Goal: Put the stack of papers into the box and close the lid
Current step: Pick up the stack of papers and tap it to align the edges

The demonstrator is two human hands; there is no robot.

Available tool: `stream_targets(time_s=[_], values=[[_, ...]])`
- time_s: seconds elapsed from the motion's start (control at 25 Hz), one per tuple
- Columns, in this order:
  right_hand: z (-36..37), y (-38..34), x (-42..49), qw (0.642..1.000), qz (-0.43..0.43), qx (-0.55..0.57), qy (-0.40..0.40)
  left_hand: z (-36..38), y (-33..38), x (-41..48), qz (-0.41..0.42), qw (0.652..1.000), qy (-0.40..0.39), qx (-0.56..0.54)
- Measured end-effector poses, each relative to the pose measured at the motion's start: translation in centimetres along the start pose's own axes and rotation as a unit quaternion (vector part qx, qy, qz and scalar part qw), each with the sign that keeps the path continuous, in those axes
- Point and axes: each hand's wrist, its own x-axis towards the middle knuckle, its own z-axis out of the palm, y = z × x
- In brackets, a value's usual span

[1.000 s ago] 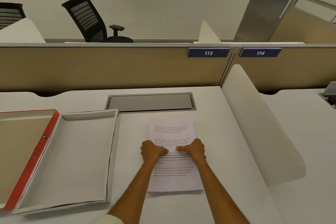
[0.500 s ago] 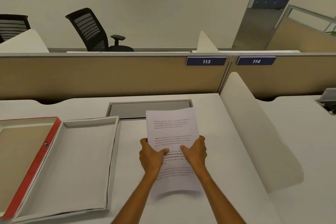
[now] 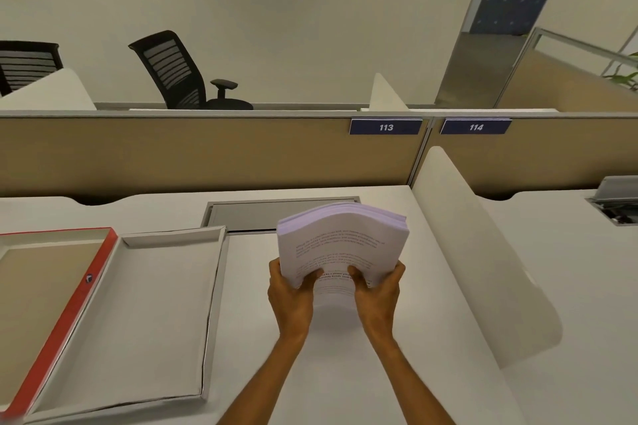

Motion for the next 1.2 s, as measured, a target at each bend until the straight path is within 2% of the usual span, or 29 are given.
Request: stream_targets(time_s=[0.32,0.56,0.8,1.2], values=[[-1.0,1.8,-1.1,1.000,0.013,-0.013,-0.023,-0.9,-1.8,-1.0,0.003,1.000,-0.009,0.002],[-1.6,1.9,-1.0,0.997,-0.012,-0.045,-0.059,-2.0,-2.3,-0.6,-0.006,0.999,-0.054,0.008],[-2.1,0.9,-0.1,0.997,-0.024,-0.029,-0.062,-2.5,-2.3,0.0,-0.013,0.995,-0.091,0.032],[-1.6,1.7,-1.3,0.999,-0.012,-0.029,-0.031,-2.2,-1.7,-0.2,-0.011,0.998,-0.060,0.028]])
